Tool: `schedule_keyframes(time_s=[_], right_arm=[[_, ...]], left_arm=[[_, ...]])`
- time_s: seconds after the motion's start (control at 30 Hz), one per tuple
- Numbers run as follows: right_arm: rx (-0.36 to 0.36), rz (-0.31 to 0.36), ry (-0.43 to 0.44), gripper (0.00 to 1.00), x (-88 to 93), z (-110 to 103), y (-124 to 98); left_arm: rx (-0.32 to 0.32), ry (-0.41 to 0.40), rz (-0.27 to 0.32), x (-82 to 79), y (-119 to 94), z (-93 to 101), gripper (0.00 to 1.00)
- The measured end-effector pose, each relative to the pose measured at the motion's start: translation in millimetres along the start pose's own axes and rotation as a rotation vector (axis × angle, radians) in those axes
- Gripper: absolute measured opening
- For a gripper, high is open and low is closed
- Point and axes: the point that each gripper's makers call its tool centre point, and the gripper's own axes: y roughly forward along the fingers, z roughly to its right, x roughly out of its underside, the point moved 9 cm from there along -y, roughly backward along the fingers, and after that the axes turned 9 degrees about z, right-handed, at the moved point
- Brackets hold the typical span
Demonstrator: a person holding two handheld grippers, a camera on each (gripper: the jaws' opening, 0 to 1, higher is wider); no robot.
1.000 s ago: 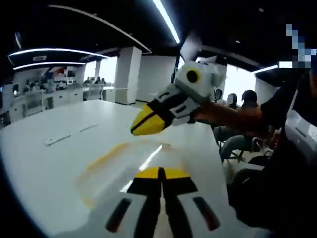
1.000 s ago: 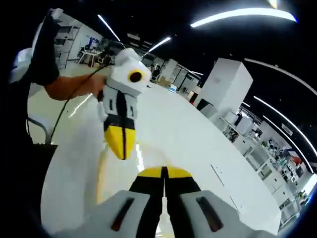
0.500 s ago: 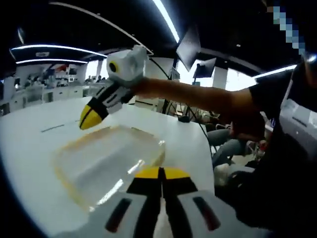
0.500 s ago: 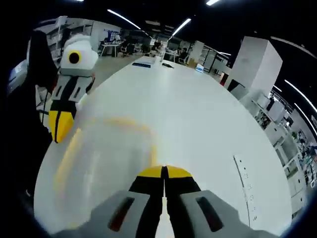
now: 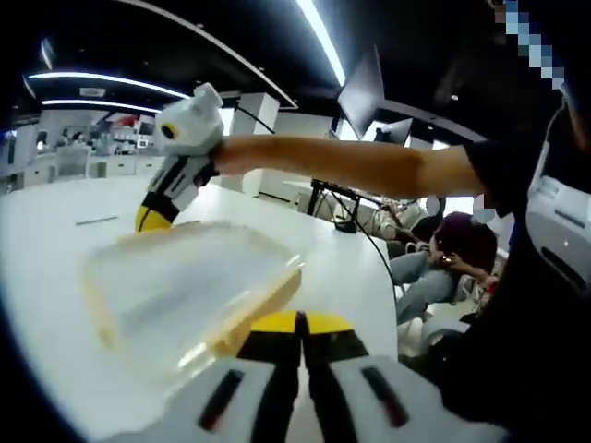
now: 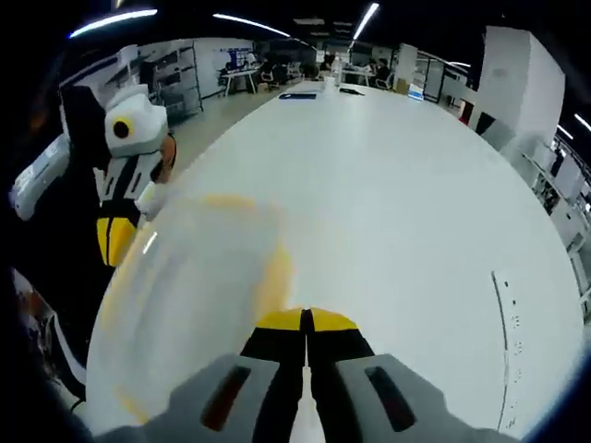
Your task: Snap each plastic latch of the storage box into its locked position after aligning the lid with the box until every specified latch is closed and the lid sits flush.
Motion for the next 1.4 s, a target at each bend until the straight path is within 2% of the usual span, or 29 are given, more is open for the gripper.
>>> schedule_keyframes(time_s=[0.1, 0.2, 0.43, 0.5, 0.53, 0.57, 0.67, 0.83, 0.9, 1.17, 1.2, 1.4], right_arm=[[-0.043, -0.017, 0.04, 0.0, 3.1, 4, 3], [-0.066, -0.05, 0.046, 0.0, 5.8, 5, 9], [-0.145, -0.034, 0.113, 0.0, 8.2, 12, 10], [-0.163, -0.035, 0.107, 0.0, 8.0, 11, 11], [-0.181, -0.044, 0.109, 0.0, 7.8, 11, 11], [-0.187, -0.054, 0.12, 0.0, 7.7, 12, 12], [-0.2, -0.067, 0.131, 0.0, 7.1, 13, 12], [-0.215, -0.064, 0.159, 0.0, 8.2, 14, 12], [-0.22, -0.066, 0.163, 0.0, 8.1, 16, 11], [-0.232, -0.066, 0.184, 0.0, 8.9, 24, 9], [-0.232, -0.065, 0.184, 0.0, 9.2, 23, 9], [-0.242, -0.066, 0.204, 0.0, 10.5, 17, 9]], left_arm=[[-0.017, -0.032, 0.039, 2.6, 0, 0.2, 0.0], [-0.037, -0.039, 0.04, 6.4, 0, -1.3, 0.0], [-0.087, -0.064, 0.081, 13.2, -2, -2.9, 0.0], [-0.106, -0.066, 0.087, 14.0, -2, -3.7, 0.0], [-0.138, -0.081, 0.106, 13.3, -3, -6.5, 0.0], [-0.122, -0.095, 0.114, 12.7, -4, -6.2, 0.0], [-0.138, -0.102, 0.127, 12.8, -4, -6.2, 0.0], [-0.157, -0.084, 0.106, 18.5, -2, -8.7, 0.0], [-0.167, -0.146, 0.145, 18.6, -5, -8.8, 0.0], [-0.179, -0.129, 0.144, 18.9, -7, -8.1, 0.0], [-0.181, -0.152, 0.151, 19.3, -7, -7.6, 0.0], [-0.193, -0.169, 0.15, 21.0, -4, -4.9, 0.0]])
